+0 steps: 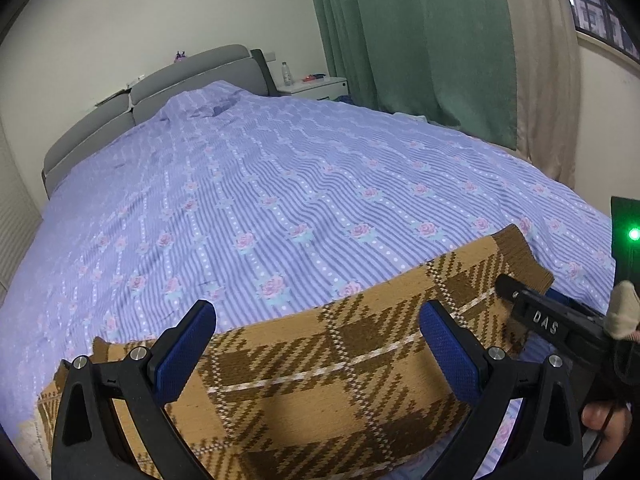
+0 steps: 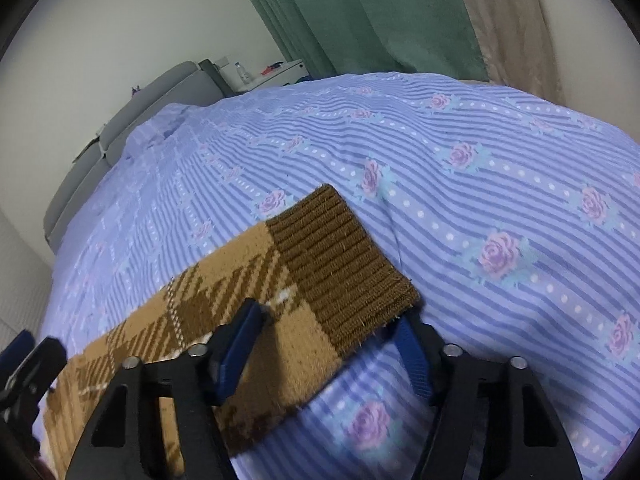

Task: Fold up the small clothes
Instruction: 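Grasp the sleeve cuff with the right tool and fold it across the sweater body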

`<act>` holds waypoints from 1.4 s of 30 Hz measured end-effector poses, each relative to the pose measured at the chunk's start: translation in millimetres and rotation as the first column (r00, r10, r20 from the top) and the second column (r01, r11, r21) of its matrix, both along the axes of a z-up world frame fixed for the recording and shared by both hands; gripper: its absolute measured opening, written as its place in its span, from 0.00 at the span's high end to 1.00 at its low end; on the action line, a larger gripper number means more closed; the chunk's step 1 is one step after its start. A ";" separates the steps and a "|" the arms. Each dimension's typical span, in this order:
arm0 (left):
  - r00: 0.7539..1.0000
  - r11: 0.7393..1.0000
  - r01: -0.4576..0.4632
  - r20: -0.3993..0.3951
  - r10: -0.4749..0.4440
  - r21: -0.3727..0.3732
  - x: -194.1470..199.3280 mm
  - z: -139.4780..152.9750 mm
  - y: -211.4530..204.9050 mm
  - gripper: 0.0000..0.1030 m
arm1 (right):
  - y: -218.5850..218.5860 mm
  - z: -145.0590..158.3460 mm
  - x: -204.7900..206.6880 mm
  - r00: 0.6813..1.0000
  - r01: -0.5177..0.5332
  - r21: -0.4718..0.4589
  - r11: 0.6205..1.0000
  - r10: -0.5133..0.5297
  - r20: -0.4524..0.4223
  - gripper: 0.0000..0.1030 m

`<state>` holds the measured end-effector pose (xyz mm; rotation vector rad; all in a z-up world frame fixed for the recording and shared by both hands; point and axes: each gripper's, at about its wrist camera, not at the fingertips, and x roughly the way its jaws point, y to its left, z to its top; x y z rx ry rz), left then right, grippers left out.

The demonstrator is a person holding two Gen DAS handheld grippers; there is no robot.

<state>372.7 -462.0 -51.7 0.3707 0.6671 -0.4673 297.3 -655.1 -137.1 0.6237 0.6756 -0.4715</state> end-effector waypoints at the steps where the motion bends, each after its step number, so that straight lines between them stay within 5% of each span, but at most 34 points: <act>1: 1.000 1.000 -0.002 0.005 0.002 0.002 -0.3 1.3 2.7 0.00 | 1.0 2.5 1.6 1.000 0.010 -0.004 1.000 -0.010 -0.008 0.51; 4: 1.000 1.000 -0.013 0.017 0.013 0.012 0.8 6.8 13.2 0.00 | 4.8 11.8 2.6 1.000 0.005 -0.007 1.000 -0.006 -0.019 0.80; 6: 1.000 1.000 -0.028 0.011 0.028 0.006 2.0 12.3 25.0 0.00 | 9.9 22.1 3.8 0.999 -0.008 -0.025 1.000 0.008 -0.037 0.87; 15: 0.990 0.989 -0.140 0.026 0.141 -0.043 -9.0 60.5 120.0 0.00 | 79.5 128.7 1.1 0.985 -0.163 -0.263 0.951 0.170 0.004 0.89; 23: 0.962 0.962 -0.266 0.039 0.269 -0.067 -22.8 104.9 225.5 0.00 | 189.3 212.6 25.3 0.924 -0.336 -0.401 0.852 0.381 0.036 0.89; 32: 0.897 0.893 -0.440 0.004 0.443 -0.097 -26.5 111.2 344.6 0.00 | 312.5 219.5 52.6 0.826 -0.527 -0.427 0.735 0.562 -0.054 0.89; 42: 0.839 0.838 -0.542 -0.086 0.537 -0.060 -28.1 67.5 424.6 0.00 | 413.5 170.3 69.0 0.713 -0.686 -0.345 0.640 0.686 -0.147 0.89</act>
